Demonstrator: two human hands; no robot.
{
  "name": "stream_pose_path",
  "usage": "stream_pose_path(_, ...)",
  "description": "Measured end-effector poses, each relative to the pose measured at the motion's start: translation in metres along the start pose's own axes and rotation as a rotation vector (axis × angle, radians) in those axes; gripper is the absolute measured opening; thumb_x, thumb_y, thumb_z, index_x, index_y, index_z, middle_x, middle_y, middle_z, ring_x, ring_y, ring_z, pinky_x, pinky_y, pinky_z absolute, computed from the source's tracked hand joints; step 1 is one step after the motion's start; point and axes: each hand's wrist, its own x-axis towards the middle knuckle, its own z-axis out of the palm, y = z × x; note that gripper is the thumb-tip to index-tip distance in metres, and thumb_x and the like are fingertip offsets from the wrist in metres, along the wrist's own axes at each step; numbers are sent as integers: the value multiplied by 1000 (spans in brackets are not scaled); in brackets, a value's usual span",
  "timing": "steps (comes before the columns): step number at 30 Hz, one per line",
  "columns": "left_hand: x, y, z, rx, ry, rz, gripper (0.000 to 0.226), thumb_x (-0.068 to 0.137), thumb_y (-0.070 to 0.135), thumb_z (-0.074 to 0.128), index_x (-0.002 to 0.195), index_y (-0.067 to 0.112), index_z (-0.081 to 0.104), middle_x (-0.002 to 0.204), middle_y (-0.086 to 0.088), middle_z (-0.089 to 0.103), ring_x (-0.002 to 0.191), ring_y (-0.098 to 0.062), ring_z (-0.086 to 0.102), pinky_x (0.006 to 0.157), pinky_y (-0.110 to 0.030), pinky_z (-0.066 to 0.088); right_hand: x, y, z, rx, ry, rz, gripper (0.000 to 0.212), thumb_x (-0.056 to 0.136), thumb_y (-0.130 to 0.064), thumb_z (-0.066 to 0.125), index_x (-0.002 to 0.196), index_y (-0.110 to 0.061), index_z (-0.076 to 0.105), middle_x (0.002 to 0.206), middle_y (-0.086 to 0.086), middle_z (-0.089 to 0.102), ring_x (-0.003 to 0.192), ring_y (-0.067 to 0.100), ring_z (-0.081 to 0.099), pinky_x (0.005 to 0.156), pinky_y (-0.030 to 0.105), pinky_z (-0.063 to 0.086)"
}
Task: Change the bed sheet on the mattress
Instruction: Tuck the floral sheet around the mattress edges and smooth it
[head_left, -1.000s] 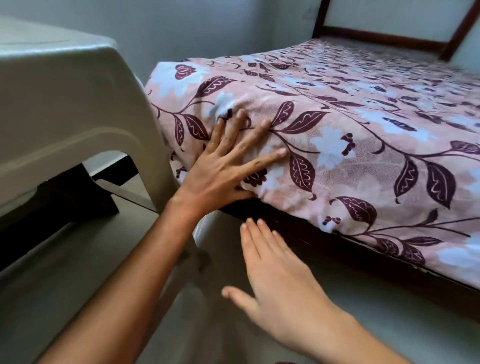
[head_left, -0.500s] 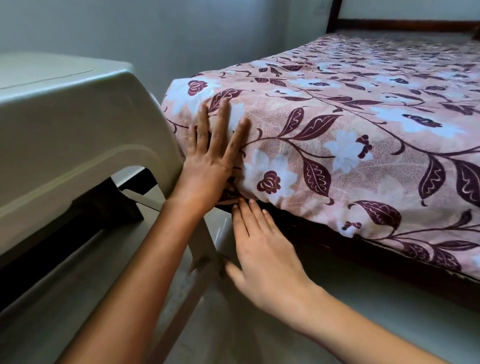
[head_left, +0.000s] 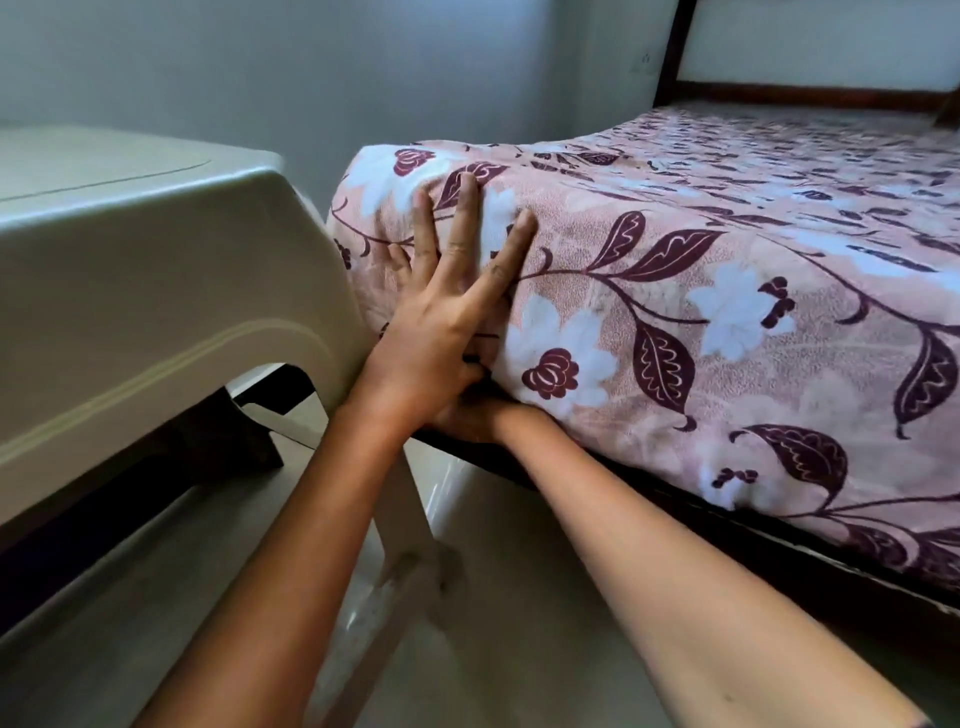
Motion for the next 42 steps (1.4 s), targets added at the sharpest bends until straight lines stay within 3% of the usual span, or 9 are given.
stream_pose_path(3, -8, 5, 5, -3, -40, -27, 116, 55, -6, 67, 148, 31, 8, 155, -16, -7, 139, -45, -11, 105, -45, -25, -21, 5, 11, -173, -21, -23, 55, 102, -35, 30, 149, -10, 15, 156, 14, 12, 142, 27, 13, 111, 30, 8)
stream_pose_path(7, -19, 6, 18, 28, 20, -67, 97, 73, 3, 57, 149, 34, 6, 154, -15, -6, 138, -48, -9, 105, -51, -23, -120, -3, 35, -192, 28, -38, 82, 93, -51, 38, 147, 4, 9, 155, 17, 5, 144, 26, 8, 117, 37, 9)
stream_pose_path(10, -30, 12, 31, 50, 90, -81, 87, 89, 5, 47, 147, 36, -10, 154, -13, -8, 138, -42, -17, 108, -51, -23, -150, -7, 33, -198, 35, 72, 92, 67, -69, 51, 122, 5, 59, 131, 16, 54, 119, 24, 56, 95, 33, 46)
stream_pose_path(13, -42, 14, 40, 59, 112, -76, 97, 89, -1, 56, 146, 34, -15, 152, -3, -30, 138, -41, -18, 111, -61, -8, -149, -6, 29, -224, 13, 46, 84, 89, -53, 47, 145, 4, 20, 154, 19, 17, 142, 31, 20, 112, 36, 11)
stream_pose_path(16, -44, 19, 39, 5, 60, -98, 104, 85, 4, 61, 146, 31, -18, 151, -11, -29, 138, -44, -15, 110, -63, -3, -150, -2, 21, -190, 144, 155, 74, 68, -50, 56, 118, 3, 62, 124, 18, 60, 113, 28, 60, 95, 40, 44)
stream_pose_path(18, -44, 25, 30, -25, -13, -98, 108, 78, 19, 64, 145, 26, -21, 150, -24, -18, 136, -40, -21, 108, -61, -10, -159, 1, 17, -180, 179, 187, 72, 60, -51, 56, 111, 0, 68, 113, 14, 67, 103, 24, 66, 86, 40, 53)
stream_pose_path(26, 20, 75, -2, -224, 169, -78, 74, 80, 41, 44, 142, 8, 22, 146, -36, 21, 132, -56, 1, 109, -58, -9, -188, -8, -2, -264, 407, 231, 85, 60, -48, 75, 129, -4, 55, 135, 17, 51, 129, 34, 44, 107, 50, 21)
stream_pose_path(32, 66, 115, -20, -208, -166, -106, 55, 91, 31, 38, 142, 9, 38, 148, -13, 35, 140, -42, 17, 110, -60, -1, -201, -1, -56, -190, 434, 447, 68, 71, -29, 67, 132, -5, 46, 148, 20, 32, 141, 36, 18, 112, 60, 7)
stream_pose_path(42, 136, 198, -159, -293, -674, -148, 50, 81, 28, 39, 129, 17, 43, 142, -15, 44, 137, -37, 25, 106, -61, 21, -287, 44, -246, -59, 242, 621, 60, 67, -30, 75, 119, -4, 61, 145, 21, 38, 135, 38, 34, 104, 66, 20)
